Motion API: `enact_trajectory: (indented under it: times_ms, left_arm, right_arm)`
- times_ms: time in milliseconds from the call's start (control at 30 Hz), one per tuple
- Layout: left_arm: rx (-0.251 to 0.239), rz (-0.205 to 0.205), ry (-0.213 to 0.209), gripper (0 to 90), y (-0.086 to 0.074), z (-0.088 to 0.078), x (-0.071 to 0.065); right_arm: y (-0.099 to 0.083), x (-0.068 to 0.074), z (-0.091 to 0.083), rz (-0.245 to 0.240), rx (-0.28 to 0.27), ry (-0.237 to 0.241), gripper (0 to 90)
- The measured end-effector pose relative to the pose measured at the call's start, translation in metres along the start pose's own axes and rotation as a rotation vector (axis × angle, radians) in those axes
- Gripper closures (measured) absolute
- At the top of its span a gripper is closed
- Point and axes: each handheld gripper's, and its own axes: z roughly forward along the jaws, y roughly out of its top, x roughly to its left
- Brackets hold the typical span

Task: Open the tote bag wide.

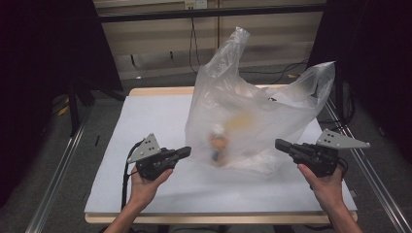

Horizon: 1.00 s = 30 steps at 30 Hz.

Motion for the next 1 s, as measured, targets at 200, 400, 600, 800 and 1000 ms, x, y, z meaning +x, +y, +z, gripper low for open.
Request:
enact_trajectory:
  times_ms: [200, 400, 600, 800, 1000]
  left_arm:
    - [0.067, -0.021, 0.026, 90.0, -0.016, 0.019, 0.011]
    - [0.106, -0.056, 0.039, 90.0, -0.029, 0.023, 0.022]
    - [0.139, -0.047, 0.055, 90.0, -0.037, 0.02, 0.029]
    - [0.09, -0.068, 0.03, 90.0, -0.028, 0.011, 0.022]
    - [0.044, 0.005, 0.017, 90.0, -0.002, 0.005, 0.012]
  right_arm:
    - [0.016, -0.002, 0.002, -0.012, -0.011, 0.003, 90.0]
    - [0.041, -0.002, 0.009, -0.042, -0.014, 0.013, 90.0]
    - [0.059, 0.001, 0.023, -0.059, -0.027, 0.039, 90.0]
    - [0.078, 0.006, 0.033, -0.075, -0.044, 0.061, 90.0]
    - [0.1, 0.009, 0.039, -0.102, -0.053, 0.064, 90.0]
